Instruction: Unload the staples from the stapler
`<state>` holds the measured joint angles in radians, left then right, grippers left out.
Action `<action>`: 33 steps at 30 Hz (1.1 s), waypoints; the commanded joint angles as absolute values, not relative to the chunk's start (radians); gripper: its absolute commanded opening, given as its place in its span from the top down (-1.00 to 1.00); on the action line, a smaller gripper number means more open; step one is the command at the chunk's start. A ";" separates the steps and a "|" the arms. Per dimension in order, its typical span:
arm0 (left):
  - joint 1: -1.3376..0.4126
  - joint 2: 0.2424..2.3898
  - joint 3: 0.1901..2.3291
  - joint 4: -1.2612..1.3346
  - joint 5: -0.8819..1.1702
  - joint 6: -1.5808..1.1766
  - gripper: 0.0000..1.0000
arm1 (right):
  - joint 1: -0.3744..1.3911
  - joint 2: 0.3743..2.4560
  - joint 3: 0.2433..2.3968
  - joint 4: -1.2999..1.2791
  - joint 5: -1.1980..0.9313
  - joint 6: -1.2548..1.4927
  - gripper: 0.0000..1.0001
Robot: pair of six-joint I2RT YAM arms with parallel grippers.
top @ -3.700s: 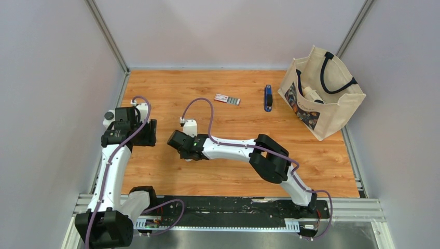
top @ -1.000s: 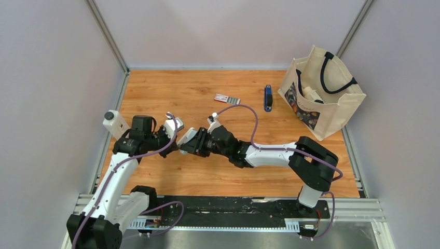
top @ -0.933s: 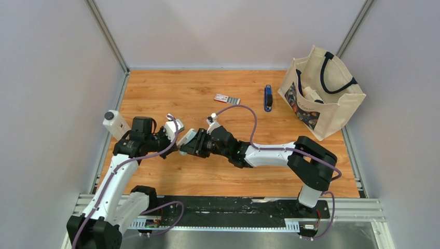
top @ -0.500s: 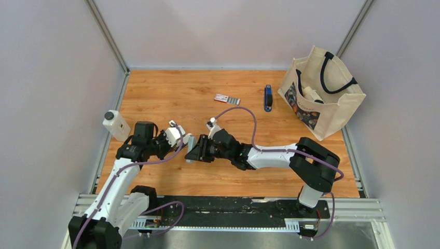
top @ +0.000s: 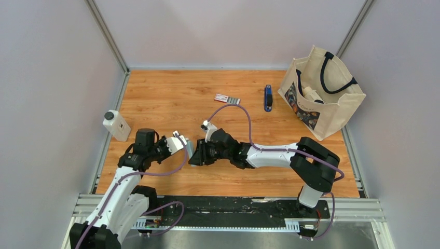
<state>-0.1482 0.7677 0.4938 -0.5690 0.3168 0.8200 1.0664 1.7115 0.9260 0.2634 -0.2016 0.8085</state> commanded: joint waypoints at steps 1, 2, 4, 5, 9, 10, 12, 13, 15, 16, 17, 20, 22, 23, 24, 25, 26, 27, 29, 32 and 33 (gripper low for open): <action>-0.173 0.723 0.439 -0.532 0.155 0.965 1.00 | 1.037 1.710 0.948 0.193 -0.135 0.707 1.00; -0.187 0.716 0.427 -0.519 0.143 0.982 1.00 | 1.035 1.713 0.953 0.193 -0.138 0.707 1.00; -0.201 0.710 0.410 -0.499 0.132 1.000 1.00 | 1.034 1.723 0.968 0.193 -0.143 0.707 1.00; -0.204 0.713 0.410 -0.494 0.129 1.005 1.00 | 1.034 1.727 0.974 0.193 -0.146 0.706 1.00; -0.222 0.710 0.379 -0.486 0.101 1.054 1.00 | 1.034 1.736 0.979 0.199 -0.149 0.698 1.00; -0.230 0.704 0.367 -0.483 0.091 1.075 1.00 | 1.034 1.738 0.976 0.201 -0.144 0.696 1.00; -0.245 0.689 0.344 -0.468 0.074 1.094 1.00 | 1.034 1.733 0.973 0.210 -0.138 0.693 1.00; -0.245 0.684 0.348 -0.475 0.081 1.082 1.00 | 1.032 1.730 0.973 0.215 -0.134 0.696 1.00; -0.245 0.687 0.382 -0.530 0.112 1.034 1.00 | 1.032 1.730 0.977 0.216 -0.126 0.704 1.00; -0.245 0.695 0.408 -0.554 0.129 1.008 1.00 | 1.031 1.730 0.983 0.216 -0.120 0.710 1.00; -0.245 0.704 0.435 -0.586 0.150 0.968 0.90 | 1.032 1.729 0.992 0.212 -0.109 0.716 1.00; -0.245 0.758 0.564 -0.719 0.234 0.841 0.44 | 1.029 1.724 1.040 0.152 -0.057 0.729 1.00; -0.245 0.793 0.658 -0.806 0.306 0.754 0.16 | 1.026 1.717 1.077 0.103 -0.014 0.726 1.00; -0.245 0.804 0.699 -0.840 0.339 0.721 0.06 | 1.023 1.710 1.091 0.082 -0.002 0.723 1.00; -0.245 0.811 0.744 -0.862 0.371 0.681 0.00 | 1.020 1.707 1.109 0.062 0.035 0.716 1.00; -0.245 0.816 0.770 -0.877 0.394 0.643 -0.02 | 1.013 1.707 1.123 0.043 0.046 0.709 1.00; -0.244 0.822 0.797 -0.887 0.409 0.614 -0.07 | 1.008 1.709 1.141 0.020 0.055 0.698 1.00; -0.244 0.828 0.820 -0.897 0.426 0.585 -0.08 | 1.003 1.713 1.161 0.003 0.063 0.689 1.00; -0.242 0.842 0.859 -0.900 0.425 0.528 -0.08 | 0.999 1.729 1.195 -0.050 0.080 0.663 1.00; -0.210 0.856 0.916 -0.884 0.403 0.419 -0.08 | 0.999 1.788 1.273 -0.119 0.110 0.621 1.00; -0.186 0.857 0.931 -0.873 0.405 0.378 -0.08 | 0.999 1.817 1.301 -0.142 0.129 0.612 1.00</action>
